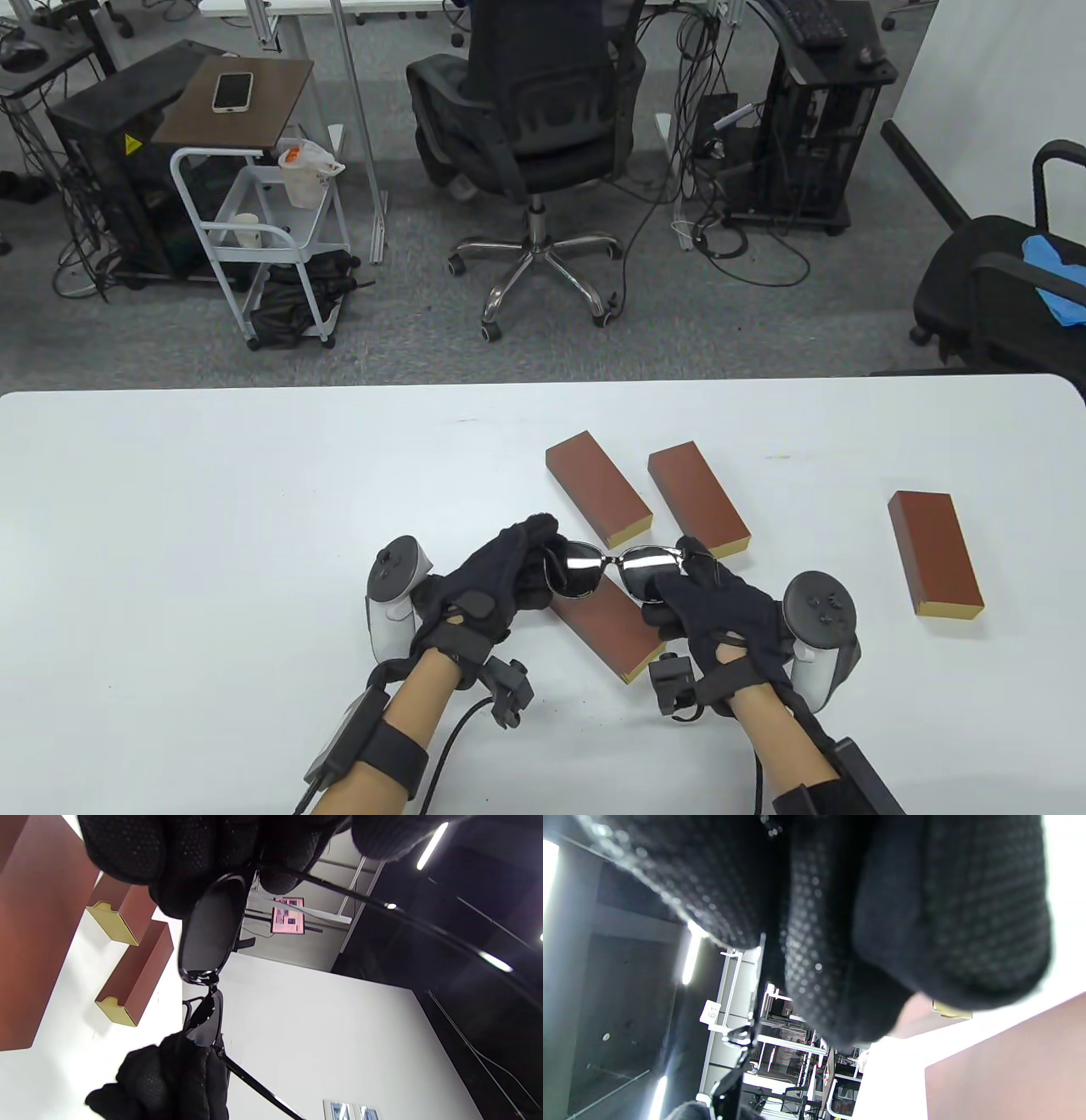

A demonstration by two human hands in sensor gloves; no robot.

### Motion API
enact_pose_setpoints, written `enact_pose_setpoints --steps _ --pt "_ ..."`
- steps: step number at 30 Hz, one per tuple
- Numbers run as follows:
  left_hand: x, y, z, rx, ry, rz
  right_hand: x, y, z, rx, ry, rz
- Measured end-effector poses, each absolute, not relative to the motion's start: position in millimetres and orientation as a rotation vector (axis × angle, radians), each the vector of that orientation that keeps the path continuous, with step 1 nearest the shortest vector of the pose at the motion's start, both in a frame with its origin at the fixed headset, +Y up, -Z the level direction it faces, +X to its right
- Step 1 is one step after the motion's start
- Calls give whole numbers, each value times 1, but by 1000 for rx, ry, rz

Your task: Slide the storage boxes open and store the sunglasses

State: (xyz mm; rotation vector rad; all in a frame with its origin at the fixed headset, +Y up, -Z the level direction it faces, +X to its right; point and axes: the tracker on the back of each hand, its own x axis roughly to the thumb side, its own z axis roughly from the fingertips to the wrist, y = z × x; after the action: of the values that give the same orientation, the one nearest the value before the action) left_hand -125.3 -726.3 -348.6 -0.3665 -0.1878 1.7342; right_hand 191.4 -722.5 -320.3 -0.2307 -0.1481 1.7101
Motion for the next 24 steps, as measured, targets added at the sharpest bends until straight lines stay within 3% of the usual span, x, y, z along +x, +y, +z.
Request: enact_pose_setpoints --steps 17,24 --pt "-123 -732 -330 -266 3 1662 182 -725 -318 -140 -195 1706" --pt "-126 -736 -328 -275 46 1662 176 -724 -320 23 -191 1720"
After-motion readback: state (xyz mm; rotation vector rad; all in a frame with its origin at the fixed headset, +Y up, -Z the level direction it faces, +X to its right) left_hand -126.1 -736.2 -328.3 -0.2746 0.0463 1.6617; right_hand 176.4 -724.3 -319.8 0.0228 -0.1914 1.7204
